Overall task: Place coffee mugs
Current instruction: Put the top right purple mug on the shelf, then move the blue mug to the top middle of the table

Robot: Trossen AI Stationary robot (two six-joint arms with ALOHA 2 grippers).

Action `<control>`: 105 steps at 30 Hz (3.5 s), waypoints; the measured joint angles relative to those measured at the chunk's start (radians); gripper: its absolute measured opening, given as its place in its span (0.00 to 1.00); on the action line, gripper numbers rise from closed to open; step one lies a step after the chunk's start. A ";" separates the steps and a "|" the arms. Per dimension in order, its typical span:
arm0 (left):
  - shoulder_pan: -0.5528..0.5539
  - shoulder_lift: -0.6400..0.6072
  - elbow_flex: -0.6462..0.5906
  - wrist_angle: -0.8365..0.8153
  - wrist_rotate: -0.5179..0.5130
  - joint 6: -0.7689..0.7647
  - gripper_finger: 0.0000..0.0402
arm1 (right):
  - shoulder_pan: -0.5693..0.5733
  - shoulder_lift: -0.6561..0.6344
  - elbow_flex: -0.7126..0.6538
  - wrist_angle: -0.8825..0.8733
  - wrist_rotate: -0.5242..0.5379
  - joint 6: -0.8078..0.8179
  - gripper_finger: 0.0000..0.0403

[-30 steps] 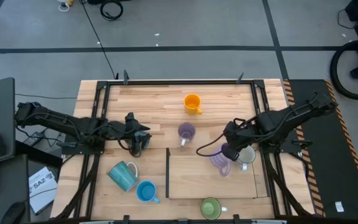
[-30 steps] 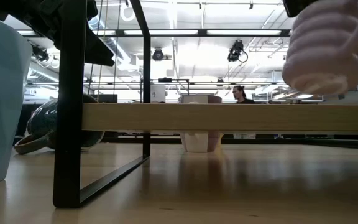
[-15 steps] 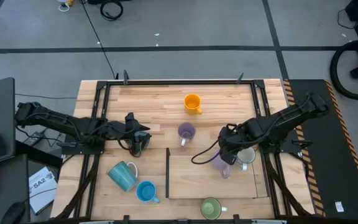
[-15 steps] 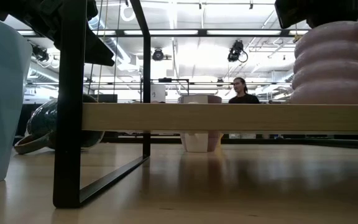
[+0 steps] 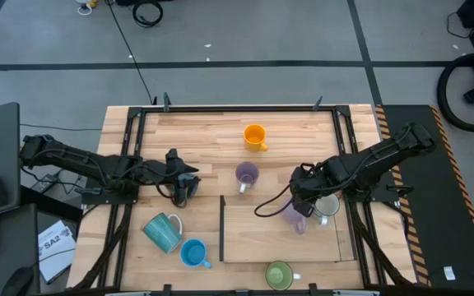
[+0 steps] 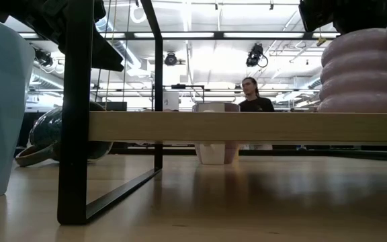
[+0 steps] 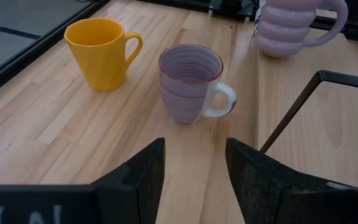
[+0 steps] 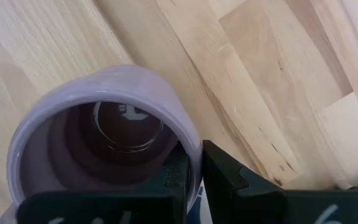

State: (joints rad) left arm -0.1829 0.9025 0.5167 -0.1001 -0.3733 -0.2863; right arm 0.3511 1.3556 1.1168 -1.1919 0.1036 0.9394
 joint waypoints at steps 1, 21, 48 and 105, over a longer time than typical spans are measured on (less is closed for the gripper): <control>0.000 0.000 0.000 0.000 0.000 0.000 0.44 | 0.000 0.000 0.000 0.000 0.000 0.000 0.11; 0.000 0.000 0.000 0.000 0.000 0.000 0.44 | 0.000 0.000 0.001 0.000 0.000 0.000 0.19; 0.000 0.000 0.000 0.000 0.000 0.000 0.44 | 0.000 0.000 0.000 0.001 0.000 0.009 0.43; 0.002 0.367 0.723 -0.736 -0.045 -0.216 0.44 | -0.105 -0.152 0.045 0.168 0.139 -0.244 0.44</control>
State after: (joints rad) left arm -0.1814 1.2693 1.2396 -0.8360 -0.4186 -0.5018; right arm 0.2457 1.2034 1.1618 -1.0237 0.2424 0.6956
